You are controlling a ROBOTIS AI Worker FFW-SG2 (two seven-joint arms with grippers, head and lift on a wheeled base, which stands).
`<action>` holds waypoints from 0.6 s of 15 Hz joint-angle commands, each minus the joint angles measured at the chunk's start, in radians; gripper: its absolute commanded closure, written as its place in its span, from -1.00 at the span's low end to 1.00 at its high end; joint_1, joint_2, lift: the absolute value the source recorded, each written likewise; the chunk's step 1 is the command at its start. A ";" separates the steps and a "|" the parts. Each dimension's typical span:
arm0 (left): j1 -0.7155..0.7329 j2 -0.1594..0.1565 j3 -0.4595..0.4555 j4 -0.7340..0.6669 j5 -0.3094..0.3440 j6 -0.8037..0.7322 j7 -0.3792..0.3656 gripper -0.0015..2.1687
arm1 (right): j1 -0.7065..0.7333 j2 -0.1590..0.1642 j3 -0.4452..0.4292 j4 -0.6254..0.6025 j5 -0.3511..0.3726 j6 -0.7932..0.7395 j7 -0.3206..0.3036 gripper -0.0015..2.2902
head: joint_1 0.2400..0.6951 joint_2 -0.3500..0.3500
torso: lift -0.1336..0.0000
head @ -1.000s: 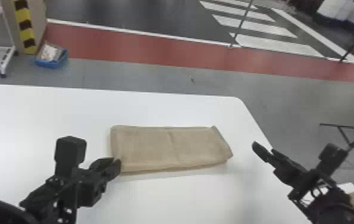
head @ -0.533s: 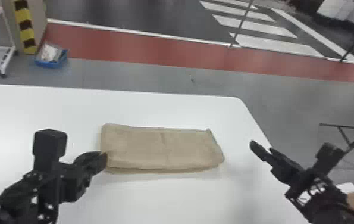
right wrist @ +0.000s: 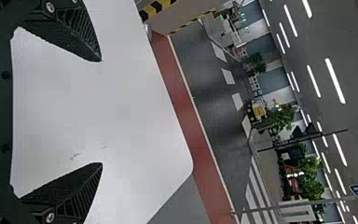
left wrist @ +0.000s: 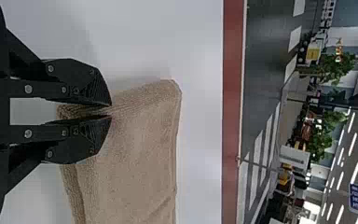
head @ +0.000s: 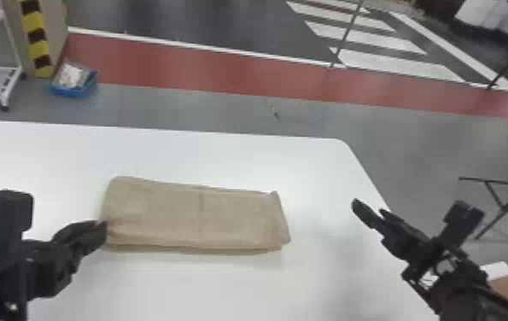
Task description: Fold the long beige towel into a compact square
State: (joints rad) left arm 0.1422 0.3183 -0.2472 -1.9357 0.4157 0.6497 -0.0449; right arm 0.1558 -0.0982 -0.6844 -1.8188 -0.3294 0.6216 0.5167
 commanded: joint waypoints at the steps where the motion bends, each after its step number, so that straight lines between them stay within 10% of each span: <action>1: 0.017 0.007 0.035 0.000 0.000 -0.009 -0.004 -0.10 | -0.001 0.002 0.003 0.001 0.001 0.001 -0.001 -0.92 | 1.00 -1.00 | -0.86; 5: 0.053 0.008 0.074 -0.014 0.009 -0.021 -0.013 -0.11 | -0.001 0.003 0.026 -0.007 0.001 0.022 0.003 -0.92 | 1.00 -1.00 | -0.86; 7: 0.071 0.008 0.085 -0.055 0.015 -0.028 -0.023 -0.81 | 0.005 0.006 0.059 -0.034 0.001 0.080 0.002 -0.91 | 1.00 -1.00 | -0.86; 9: 0.099 0.008 0.108 -0.106 0.015 -0.028 -0.032 -0.93 | 0.007 0.021 0.100 -0.082 0.010 0.139 -0.001 -0.86 | 1.00 -1.00 | -0.86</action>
State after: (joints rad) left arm 0.2224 0.3267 -0.1542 -2.0054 0.4305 0.6229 -0.0749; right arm 0.1616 -0.0865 -0.6145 -1.8651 -0.3258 0.7157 0.5175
